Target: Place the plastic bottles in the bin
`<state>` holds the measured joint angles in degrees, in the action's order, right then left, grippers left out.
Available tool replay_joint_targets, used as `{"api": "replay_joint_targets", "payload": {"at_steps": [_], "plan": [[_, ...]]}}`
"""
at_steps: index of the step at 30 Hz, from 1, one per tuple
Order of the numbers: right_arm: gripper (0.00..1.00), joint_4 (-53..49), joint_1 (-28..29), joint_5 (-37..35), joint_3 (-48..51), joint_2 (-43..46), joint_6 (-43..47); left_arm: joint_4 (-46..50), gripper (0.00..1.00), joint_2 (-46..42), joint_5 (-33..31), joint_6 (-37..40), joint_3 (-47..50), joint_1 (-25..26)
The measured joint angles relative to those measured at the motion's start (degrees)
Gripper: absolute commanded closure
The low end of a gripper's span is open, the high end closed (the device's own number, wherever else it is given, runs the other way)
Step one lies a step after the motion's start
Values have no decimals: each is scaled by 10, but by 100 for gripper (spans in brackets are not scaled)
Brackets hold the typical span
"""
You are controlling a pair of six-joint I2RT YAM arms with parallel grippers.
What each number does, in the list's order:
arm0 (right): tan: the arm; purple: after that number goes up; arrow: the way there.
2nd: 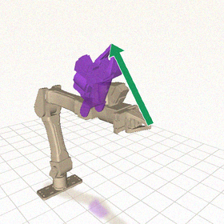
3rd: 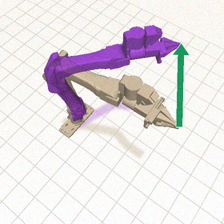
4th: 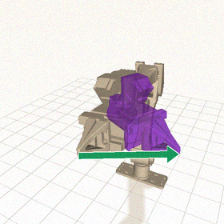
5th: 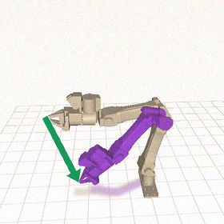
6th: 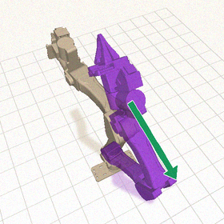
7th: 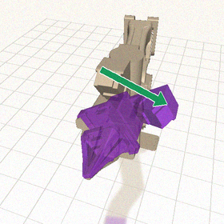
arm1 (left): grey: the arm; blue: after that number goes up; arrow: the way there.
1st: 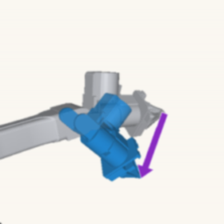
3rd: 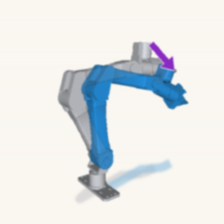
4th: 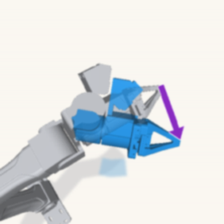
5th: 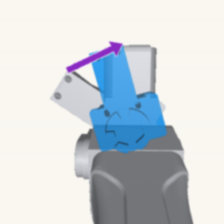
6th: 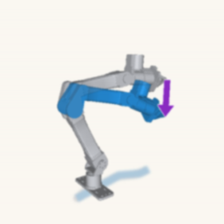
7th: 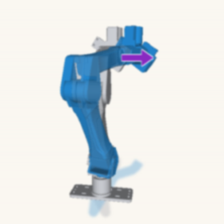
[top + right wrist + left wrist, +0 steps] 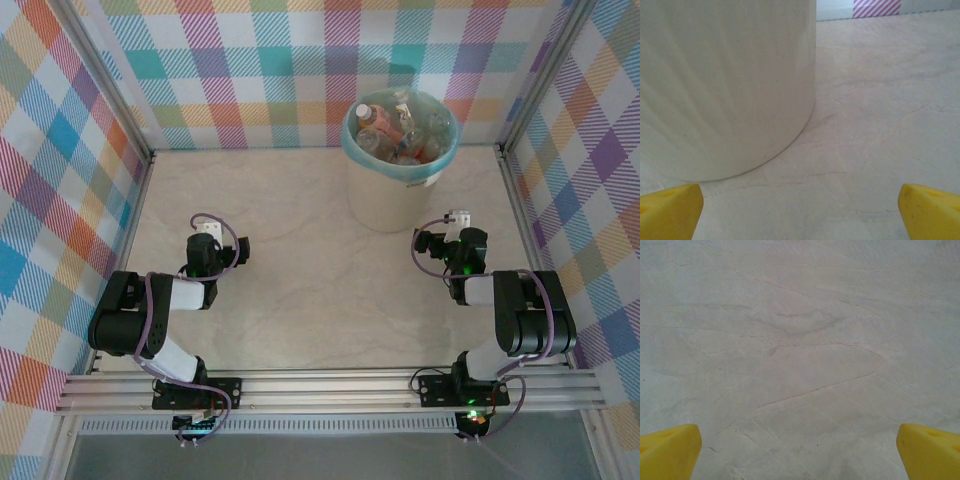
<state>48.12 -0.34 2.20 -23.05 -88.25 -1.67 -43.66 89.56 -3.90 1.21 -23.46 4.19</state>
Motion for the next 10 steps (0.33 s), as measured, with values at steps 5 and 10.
{"api": "replay_joint_targets", "payload": {"at_steps": [5,10], "plan": [[0,-6,0,2,0,0,4,0,0,0,0,0,0,0],[0,-7,0,2,0,0,6,0,0,0,0,0,0,0]]}}
